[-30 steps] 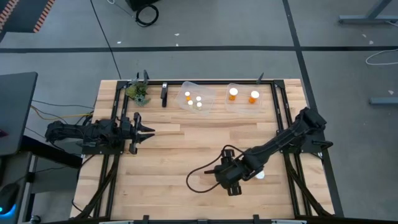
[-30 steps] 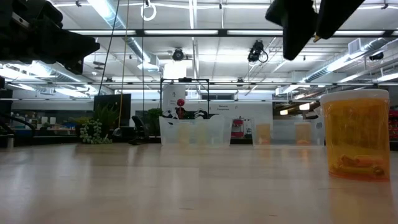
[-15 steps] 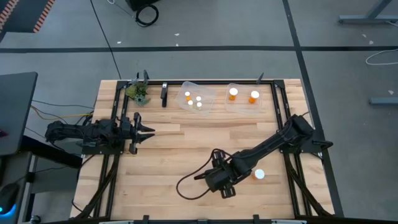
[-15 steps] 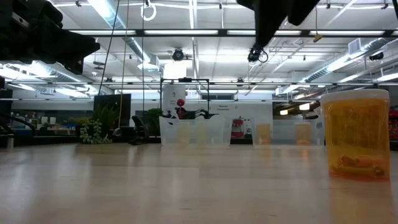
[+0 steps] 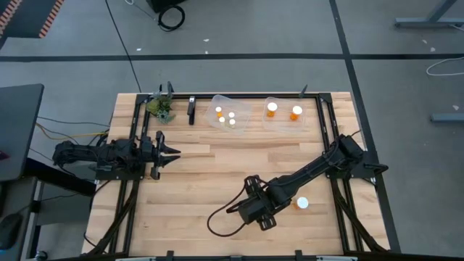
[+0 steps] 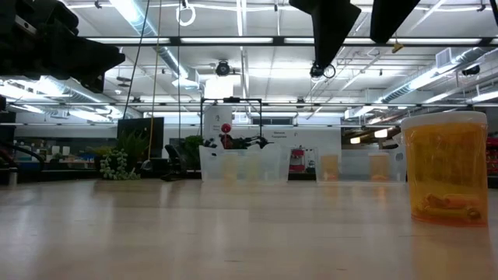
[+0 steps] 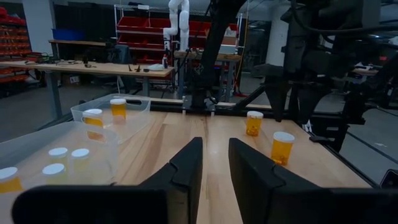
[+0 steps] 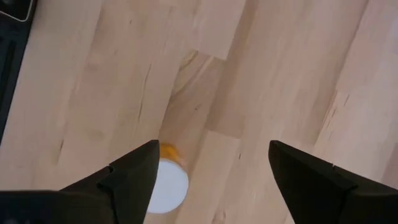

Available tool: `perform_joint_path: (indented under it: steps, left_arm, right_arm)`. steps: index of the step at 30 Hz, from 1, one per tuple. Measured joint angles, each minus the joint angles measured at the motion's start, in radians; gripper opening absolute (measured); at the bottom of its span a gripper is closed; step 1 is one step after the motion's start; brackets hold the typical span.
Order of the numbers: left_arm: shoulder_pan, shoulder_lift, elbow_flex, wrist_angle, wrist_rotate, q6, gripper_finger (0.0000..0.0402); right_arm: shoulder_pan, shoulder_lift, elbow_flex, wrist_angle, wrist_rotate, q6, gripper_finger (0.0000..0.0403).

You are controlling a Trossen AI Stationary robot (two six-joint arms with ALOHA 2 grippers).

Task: Pick and place medicine bottles into bin by pill shape (circle, oval)
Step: Put the big orange pill bottle into the right transparent bin

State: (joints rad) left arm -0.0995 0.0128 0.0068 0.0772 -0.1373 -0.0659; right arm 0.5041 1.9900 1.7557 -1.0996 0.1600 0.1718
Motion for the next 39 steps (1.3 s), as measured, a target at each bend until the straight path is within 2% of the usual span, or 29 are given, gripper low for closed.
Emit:
perform_joint_path:
  steps: [10,23,28,33,39]
  left_arm:
    - [0.000,0.000,0.000,0.000,0.000,0.000,0.0093]
    - [0.000,0.000,0.000,0.000,0.000,0.000,0.0088]
    - [0.000,0.000,0.000,0.000,0.000,0.000,0.0085]
    - [0.000,0.000,0.000,0.000,0.000,0.000,0.0091]
    - [0.000,0.000,0.000,0.000,0.000,0.000,0.0094]
  right_arm:
    - [0.000,0.000,-0.003,-0.006,0.000,-0.039,0.0319]
    - [0.002,-0.002,-0.141,0.049,-0.025,-0.033,0.0319]
    - [0.009,-0.002,-0.144,0.051,-0.028,-0.045,0.0319]
    - [0.011,-0.002,-0.144,0.058,-0.084,-0.044,0.0319]
    - [0.056,-0.003,-0.143,0.055,-0.077,-0.067,0.0315]
